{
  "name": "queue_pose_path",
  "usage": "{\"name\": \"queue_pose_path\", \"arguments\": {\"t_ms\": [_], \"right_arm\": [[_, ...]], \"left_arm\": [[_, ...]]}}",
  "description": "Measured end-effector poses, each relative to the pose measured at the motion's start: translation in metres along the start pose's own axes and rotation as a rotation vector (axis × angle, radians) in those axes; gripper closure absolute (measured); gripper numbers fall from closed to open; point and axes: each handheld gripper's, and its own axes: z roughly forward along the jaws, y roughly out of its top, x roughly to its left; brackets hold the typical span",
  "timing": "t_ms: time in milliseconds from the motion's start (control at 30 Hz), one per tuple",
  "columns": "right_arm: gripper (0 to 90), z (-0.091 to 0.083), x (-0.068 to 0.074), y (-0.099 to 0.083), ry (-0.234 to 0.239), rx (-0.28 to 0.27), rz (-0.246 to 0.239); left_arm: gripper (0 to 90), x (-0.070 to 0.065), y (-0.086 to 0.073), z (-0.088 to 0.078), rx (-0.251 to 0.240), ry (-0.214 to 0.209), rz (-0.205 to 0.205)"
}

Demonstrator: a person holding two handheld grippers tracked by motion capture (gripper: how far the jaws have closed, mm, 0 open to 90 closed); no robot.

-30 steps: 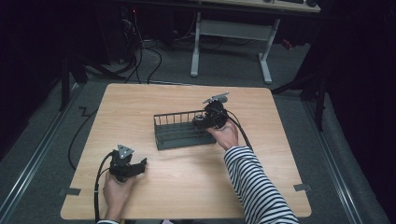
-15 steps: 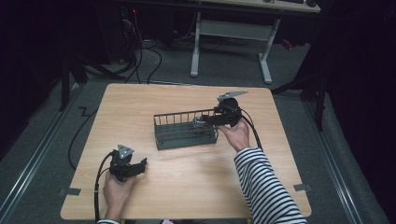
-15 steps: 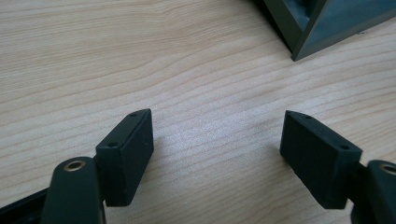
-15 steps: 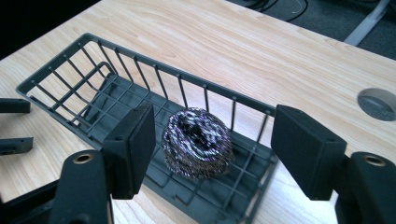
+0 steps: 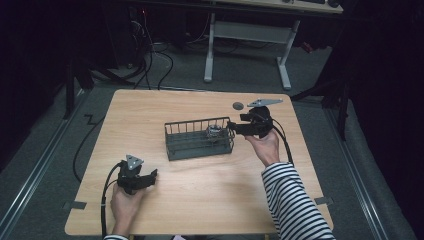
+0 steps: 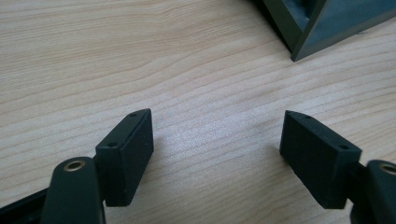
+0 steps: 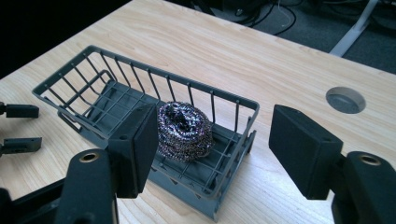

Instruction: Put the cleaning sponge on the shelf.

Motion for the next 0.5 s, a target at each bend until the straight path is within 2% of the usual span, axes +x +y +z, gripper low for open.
{"name": "queue_pose_path", "arguments": {"t_ms": [300, 400, 500], "right_arm": [[33.7, -0.017, -0.008, -0.011, -0.007, -0.017, 0.022], [33.7, -0.024, -0.008, -0.012, -0.01, -0.028, 0.015], [34.5, -0.033, -0.006, -0.015, -0.028, -0.065, -0.005]], "left_arm": [[26.4, 0.0, 0.0, 0.0, 0.0, 0.0, 0.0], [26.4, 0.0, 0.0, 0.0, 0.0, 0.0, 0.0], [26.4, 0.0, 0.0, 0.0, 0.0, 0.0, 0.0]]}}
